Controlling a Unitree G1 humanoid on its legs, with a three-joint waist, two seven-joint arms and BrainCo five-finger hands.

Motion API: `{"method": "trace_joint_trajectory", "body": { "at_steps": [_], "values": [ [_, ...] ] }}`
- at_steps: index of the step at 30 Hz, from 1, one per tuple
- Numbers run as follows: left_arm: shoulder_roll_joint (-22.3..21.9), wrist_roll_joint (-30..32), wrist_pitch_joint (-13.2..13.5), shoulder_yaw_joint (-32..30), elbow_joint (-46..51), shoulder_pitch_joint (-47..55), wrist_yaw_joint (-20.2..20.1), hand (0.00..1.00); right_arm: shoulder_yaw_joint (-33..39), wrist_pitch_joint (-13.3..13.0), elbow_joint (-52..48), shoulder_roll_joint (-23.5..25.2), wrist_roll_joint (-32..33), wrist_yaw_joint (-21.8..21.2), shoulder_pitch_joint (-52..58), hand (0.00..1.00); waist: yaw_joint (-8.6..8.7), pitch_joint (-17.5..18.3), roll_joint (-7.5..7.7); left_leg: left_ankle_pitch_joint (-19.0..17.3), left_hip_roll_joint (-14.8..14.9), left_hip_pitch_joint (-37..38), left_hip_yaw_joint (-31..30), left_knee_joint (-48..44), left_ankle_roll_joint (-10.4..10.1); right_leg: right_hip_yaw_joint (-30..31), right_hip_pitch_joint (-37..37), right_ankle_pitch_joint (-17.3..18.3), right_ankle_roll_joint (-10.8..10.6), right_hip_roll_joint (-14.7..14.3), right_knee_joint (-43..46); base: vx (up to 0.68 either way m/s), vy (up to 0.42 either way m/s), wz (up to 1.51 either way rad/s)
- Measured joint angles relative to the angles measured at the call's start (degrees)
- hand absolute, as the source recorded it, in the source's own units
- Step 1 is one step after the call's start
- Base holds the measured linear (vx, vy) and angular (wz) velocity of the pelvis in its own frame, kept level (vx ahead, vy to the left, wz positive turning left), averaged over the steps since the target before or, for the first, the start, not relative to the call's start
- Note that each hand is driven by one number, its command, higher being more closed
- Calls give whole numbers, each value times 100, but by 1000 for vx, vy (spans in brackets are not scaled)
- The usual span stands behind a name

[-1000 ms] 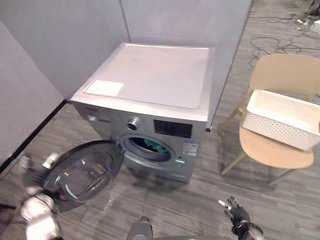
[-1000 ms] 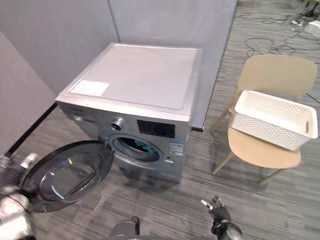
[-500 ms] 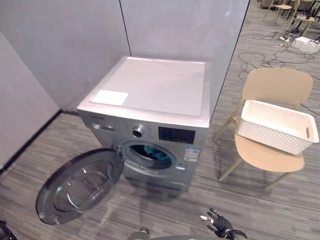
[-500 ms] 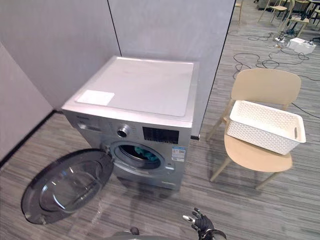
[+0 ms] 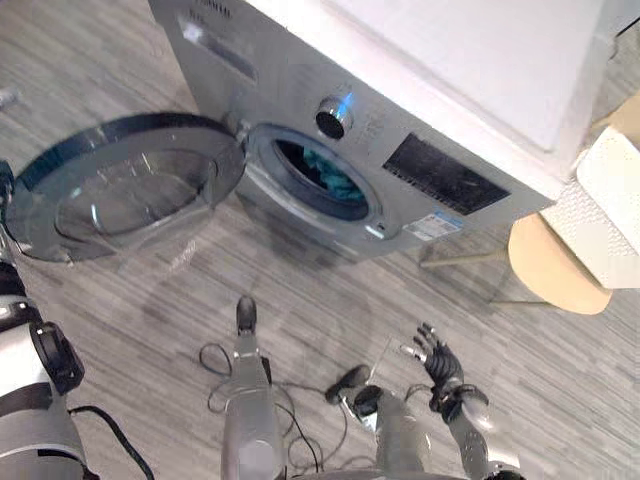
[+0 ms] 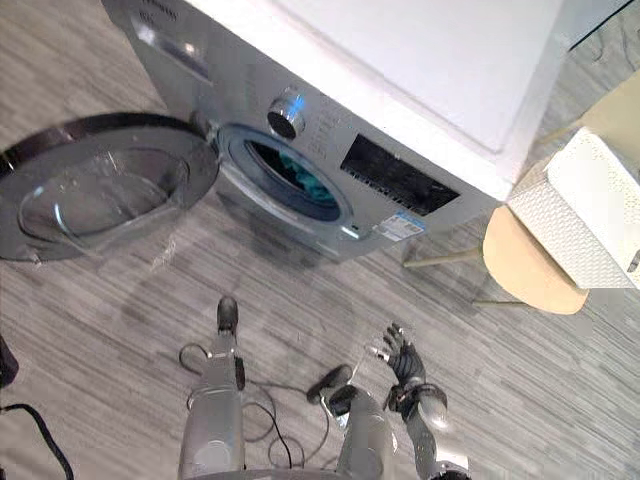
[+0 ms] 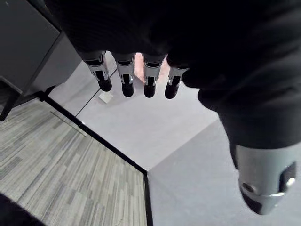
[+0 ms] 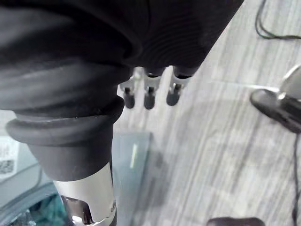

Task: Pick up the laundry basket with both hands and put the clothes into the washing machine.

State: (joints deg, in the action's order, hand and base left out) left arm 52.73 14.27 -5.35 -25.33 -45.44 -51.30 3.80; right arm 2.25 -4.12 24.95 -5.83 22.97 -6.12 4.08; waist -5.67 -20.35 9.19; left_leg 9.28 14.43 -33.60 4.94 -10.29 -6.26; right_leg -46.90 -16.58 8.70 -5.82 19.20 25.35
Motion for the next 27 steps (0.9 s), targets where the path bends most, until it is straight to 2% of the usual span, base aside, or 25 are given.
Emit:
{"method": "trace_joint_trajectory", "body": {
  "at_steps": [2, 3, 5, 6, 10, 13, 15, 17, 18, 20, 22, 24, 27],
  "values": [
    [-3, 44, 7, -2, -27, 8, -11, 0, 10, -22, -304, -1, 32, 36, -49, 0, -42, -21, 0, -80, 158, -307, -33, -183, -47, 7, -212, -23, 37, -151, -59, -56, -44, -23],
    [-3, 44, 12, -6, -69, 6, -18, 0, 10, -70, -517, -1, 106, 69, -68, 0, -133, -103, 14, -80, 238, -413, -29, -196, -49, 25, -331, -43, 67, -239, -89, -24, -57, -27],
    [-11, 33, 24, -70, -251, 36, -119, 0, 16, -162, -623, 0, 161, 115, -221, 0, -140, -288, 31, -78, 312, -477, -24, -209, -50, 57, -401, -45, 72, -331, -124, -14, -67, -20],
    [-17, 47, 102, -203, -226, 78, -66, 0, 26, -189, -628, 1, 170, 122, -264, 0, -140, -312, 34, -79, 359, -502, -11, -209, -51, 79, -440, -47, 75, -355, -135, 4, -55, -19],
    [-19, -86, 351, -1245, -234, 405, -394, 0, 323, -206, -688, 55, 170, 144, -356, 0, -154, -317, 28, -90, 516, -665, 46, -340, -60, 164, -565, -87, 128, -536, -280, 45, -41, -19],
    [-153, -238, 341, -1879, -230, 932, -860, 0, 454, -185, -847, 75, 172, 96, -371, 0, -225, -316, 25, -256, 773, -640, 182, -760, -101, 401, -489, -94, 143, -728, -365, 35, -34, -35],
    [-256, -238, 335, -1955, -224, 1112, -946, 0, 491, -180, -858, 67, 172, 82, -370, 0, -251, -311, 13, -265, 836, -610, 216, -868, -88, 474, -451, -92, 144, -756, -365, 20, -14, -22],
    [-464, -238, 321, -1982, -216, 1488, -1055, 0, 525, -154, -864, 34, 158, 69, -365, 0, -263, -302, -77, -390, 892, -447, 307, -946, -132, 564, -335, -90, 141, -807, -369, 5, 19, -20],
    [-658, -238, 316, -1973, -219, 1696, -1092, 0, 558, -132, -864, 3, 121, 53, -347, 0, -265, -245, -195, -562, 948, -378, 332, -1001, -167, 607, -292, -79, 127, -831, -344, -19, 58, -13],
    [-1020, -240, 310, -1739, -219, 1892, -1114, 0, 635, -35, -863, -30, 37, 3, -345, 0, -270, -170, -339, -608, 935, -282, 405, -1037, -125, 649, -235, -76, 122, -747, -296, -35, 80, -3],
    [-1238, -247, 253, -1447, -236, 2049, -1112, 0, 631, 33, -853, -23, -124, -28, -365, 0, -298, -145, -390, -632, 881, -85, 513, -1046, -92, 753, -152, -68, 110, -652, -213, -38, 83, -3],
    [-1563, -284, 106, -908, -263, 2195, -1098, 0, 642, 73, -792, -27, -313, -24, -357, 0, -300, -42, -533, -694, 803, 151, 638, -1072, -49, 834, 12, -63, 101, -562, -158, -45, 67, 3],
    [-2233, -824, -55, 445, -420, 2535, -1043, 0, 594, 117, -250, -12, -574, -25, -509, 0, -308, 207, -736, -808, 587, 793, 951, -954, -2, 1040, 356, -89, 11, -309, -136, -103, 99, -3]
  ]
}}
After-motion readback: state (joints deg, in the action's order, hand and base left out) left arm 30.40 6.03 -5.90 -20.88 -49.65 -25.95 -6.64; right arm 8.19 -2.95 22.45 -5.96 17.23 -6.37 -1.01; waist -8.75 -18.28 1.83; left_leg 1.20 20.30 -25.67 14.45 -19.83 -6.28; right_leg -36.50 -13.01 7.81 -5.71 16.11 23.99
